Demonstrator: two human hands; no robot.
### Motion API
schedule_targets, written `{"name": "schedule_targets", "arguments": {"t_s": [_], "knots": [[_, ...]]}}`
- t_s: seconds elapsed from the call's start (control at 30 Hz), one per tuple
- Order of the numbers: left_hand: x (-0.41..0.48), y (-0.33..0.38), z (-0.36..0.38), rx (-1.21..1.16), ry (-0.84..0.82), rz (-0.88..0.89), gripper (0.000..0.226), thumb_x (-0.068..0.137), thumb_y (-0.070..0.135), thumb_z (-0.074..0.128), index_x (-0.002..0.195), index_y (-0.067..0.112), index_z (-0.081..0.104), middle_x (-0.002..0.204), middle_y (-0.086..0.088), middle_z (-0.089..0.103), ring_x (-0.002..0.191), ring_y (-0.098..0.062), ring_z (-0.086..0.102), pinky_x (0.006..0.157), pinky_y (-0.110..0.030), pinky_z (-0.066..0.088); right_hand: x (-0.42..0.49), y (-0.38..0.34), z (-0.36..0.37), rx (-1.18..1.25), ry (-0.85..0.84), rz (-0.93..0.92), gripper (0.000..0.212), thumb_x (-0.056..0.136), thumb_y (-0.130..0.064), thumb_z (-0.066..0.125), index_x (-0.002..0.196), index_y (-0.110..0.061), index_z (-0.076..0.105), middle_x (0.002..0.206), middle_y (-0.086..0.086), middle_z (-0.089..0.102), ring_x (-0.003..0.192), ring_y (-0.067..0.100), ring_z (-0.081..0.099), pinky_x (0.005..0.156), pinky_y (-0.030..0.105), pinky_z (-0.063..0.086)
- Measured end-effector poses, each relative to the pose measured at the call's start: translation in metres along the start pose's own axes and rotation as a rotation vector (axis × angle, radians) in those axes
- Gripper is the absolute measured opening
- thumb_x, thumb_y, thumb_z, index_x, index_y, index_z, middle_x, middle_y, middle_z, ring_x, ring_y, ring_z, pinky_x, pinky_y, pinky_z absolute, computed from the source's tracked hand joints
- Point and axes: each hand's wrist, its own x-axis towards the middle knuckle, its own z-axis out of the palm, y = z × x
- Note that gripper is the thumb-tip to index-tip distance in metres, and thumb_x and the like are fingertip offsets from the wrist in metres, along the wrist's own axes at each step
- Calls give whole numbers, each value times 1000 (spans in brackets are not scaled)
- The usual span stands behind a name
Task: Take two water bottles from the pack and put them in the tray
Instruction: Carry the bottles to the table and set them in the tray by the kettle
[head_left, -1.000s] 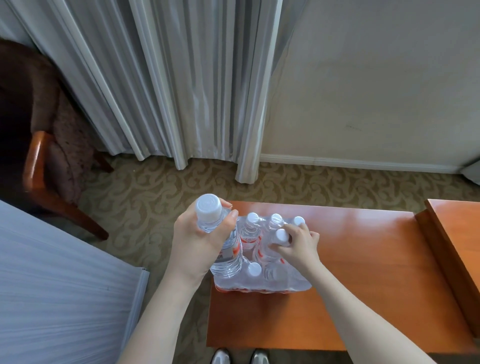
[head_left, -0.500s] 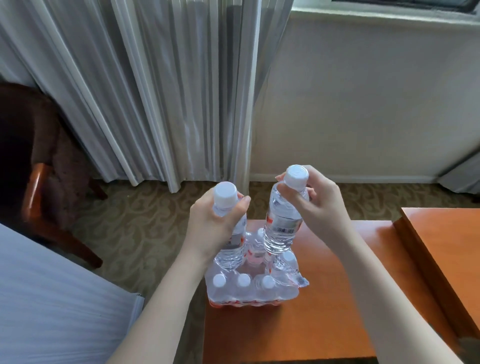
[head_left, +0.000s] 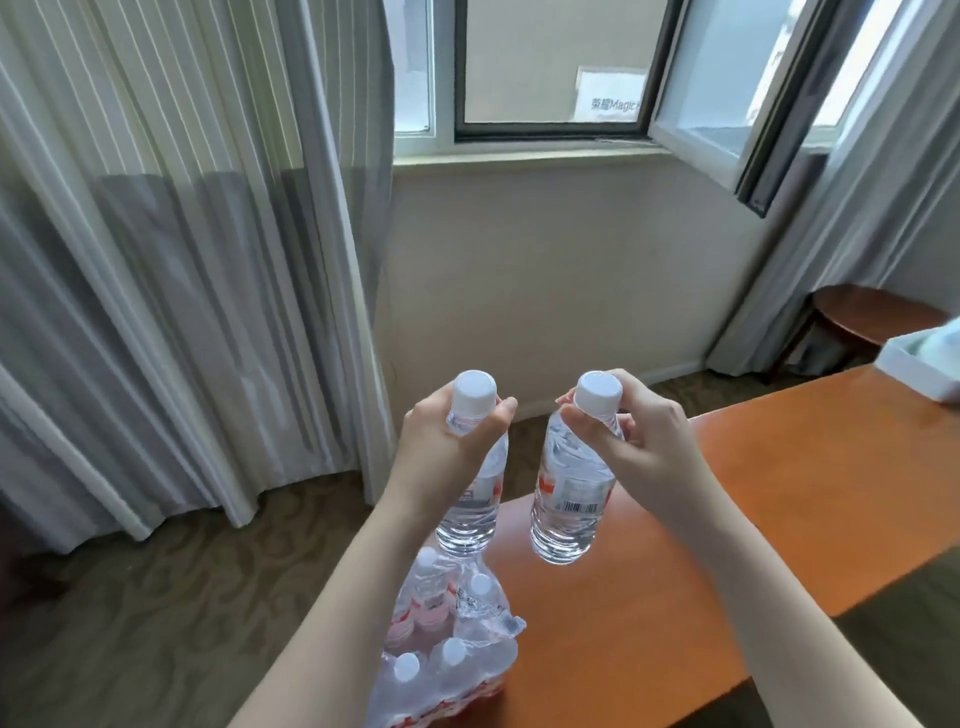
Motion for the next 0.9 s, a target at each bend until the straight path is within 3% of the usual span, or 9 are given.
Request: {"name": "schedule_targets", "arguments": {"t_s": [0.07,0.23,0.4,0.6,0.73,0.77,0.83,0.9], "knots": [[6,13,21,-13,-61,35,23,77,37,69,71,16,61,64,6,61,60,-10,57,63,-26,48,-2,2,-27,-50,54,3,40,76,-51,57,87,-13,62,79,-5,69,73,12,64,68,37,54],[15,50,87,-49,-206,126,22,80,32,70,72,13,61,66,2,62,60,-9,57,61,-24,48,-14,13,-101,-98,199,30,45,75,-51,58,88,-8,62,79,0,70,77,21,66,72,48,55],[10,91,175,-97,-349,177,27,80,33,69,74,8,60,64,1,59,60,-11,55,61,-26,46,-43,39,-188,-159,302,58,48,75,-52,56,88,-6,61,80,12,69,79,29,64,71,48,53],[-22,144,312,-146,-466,199,38,74,40,66,75,3,59,62,0,56,59,-12,52,62,-30,44,-97,81,-310,-220,379,123,43,74,-53,56,89,-13,61,80,3,68,75,9,62,61,18,49],[-55,180,405,-171,-553,221,39,75,40,64,76,2,60,62,2,58,60,-11,53,62,-30,44,-138,111,-393,-270,423,180,40,76,-51,57,89,-13,60,83,5,70,78,17,66,68,30,53],[-62,188,427,-168,-569,227,39,76,40,64,76,2,60,61,4,58,59,-10,53,61,-29,44,-149,117,-413,-285,430,196,40,76,-51,57,88,-13,59,83,5,70,78,18,67,67,27,52],[-74,202,465,-172,-603,252,38,78,39,65,78,1,61,61,4,59,58,-8,54,61,-28,45,-167,129,-447,-295,461,226,39,75,-52,56,88,-15,58,83,0,70,77,10,66,60,9,48],[-82,214,499,-169,-626,260,36,82,35,67,82,0,63,65,0,63,60,-8,57,62,-28,47,-182,137,-476,-322,485,233,35,75,-51,57,89,-18,59,82,-5,68,72,0,63,60,3,43]]}}
